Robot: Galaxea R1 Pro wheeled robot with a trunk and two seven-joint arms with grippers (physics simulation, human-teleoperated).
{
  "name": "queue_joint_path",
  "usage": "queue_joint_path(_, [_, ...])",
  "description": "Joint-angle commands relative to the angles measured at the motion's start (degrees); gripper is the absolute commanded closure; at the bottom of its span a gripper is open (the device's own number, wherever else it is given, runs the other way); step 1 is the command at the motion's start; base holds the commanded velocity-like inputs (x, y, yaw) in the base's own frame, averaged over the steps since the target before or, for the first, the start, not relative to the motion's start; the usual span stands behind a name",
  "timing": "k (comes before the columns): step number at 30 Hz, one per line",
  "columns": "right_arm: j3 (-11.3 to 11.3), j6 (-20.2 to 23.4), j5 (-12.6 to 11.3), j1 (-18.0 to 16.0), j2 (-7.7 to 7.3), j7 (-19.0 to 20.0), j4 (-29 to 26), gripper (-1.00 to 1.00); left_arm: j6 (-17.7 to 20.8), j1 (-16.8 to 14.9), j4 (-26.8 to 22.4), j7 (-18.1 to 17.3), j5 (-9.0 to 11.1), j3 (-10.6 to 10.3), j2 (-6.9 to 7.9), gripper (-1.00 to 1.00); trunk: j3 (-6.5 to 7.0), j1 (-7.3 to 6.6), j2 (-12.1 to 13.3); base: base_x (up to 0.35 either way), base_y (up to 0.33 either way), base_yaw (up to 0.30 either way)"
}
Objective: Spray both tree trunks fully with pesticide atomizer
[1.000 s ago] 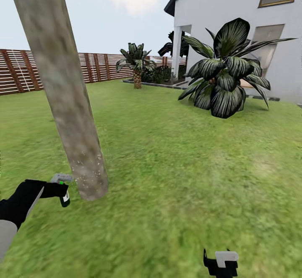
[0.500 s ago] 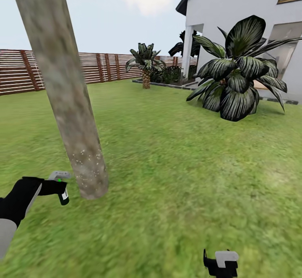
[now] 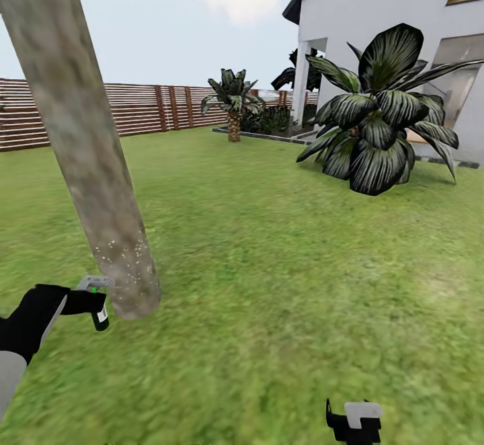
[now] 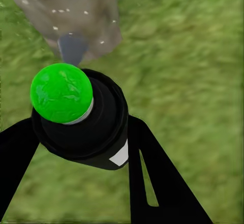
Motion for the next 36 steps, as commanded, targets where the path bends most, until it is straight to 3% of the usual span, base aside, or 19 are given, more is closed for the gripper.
queue_joint_path(1, [-0.28,-0.11,0.61,-0.04,0.01,-0.34,0.08,-1.0,0.21,-0.05,0.01,-0.49,-0.54,0.16,-0.01,1.0,-0.05,-0.01,-0.02,0.0,-0.277,0.243])
queue_joint_path(9, [-0.28,-0.08,0.61,-0.04,0.0,-0.34,0.08,-1.0,0.21,0.03,0.08,-0.35,-0.58,0.22,0.19,1.0,-0.05,-0.01,-0.02,0.107,-0.268,0.256])
queue_joint_path(23, [-0.28,-0.08,0.61,-0.04,0.01,-0.34,0.08,-1.0,0.23,0.03,1.9,-0.27,-0.58,0.21,0.12,1.0,-0.05,-0.01,-0.02,0.226,-0.204,0.024])
queue_joint_path(31, [-0.28,-0.11,0.61,-0.04,-0.01,-0.34,0.08,-1.0,0.22,0.03,3.34,-0.21,-0.59,0.1,0.09,1.0,-0.05,-0.01,-0.02,0.107,-0.26,0.261])
queue_joint_path(36, [-0.28,-0.11,0.61,-0.04,0.0,-0.34,0.08,-1.0,0.21,0.03,5.3,3.42,-0.46,0.18,-0.05,1.0,-0.05,-0.01,-0.02,0.101,-0.267,0.278])
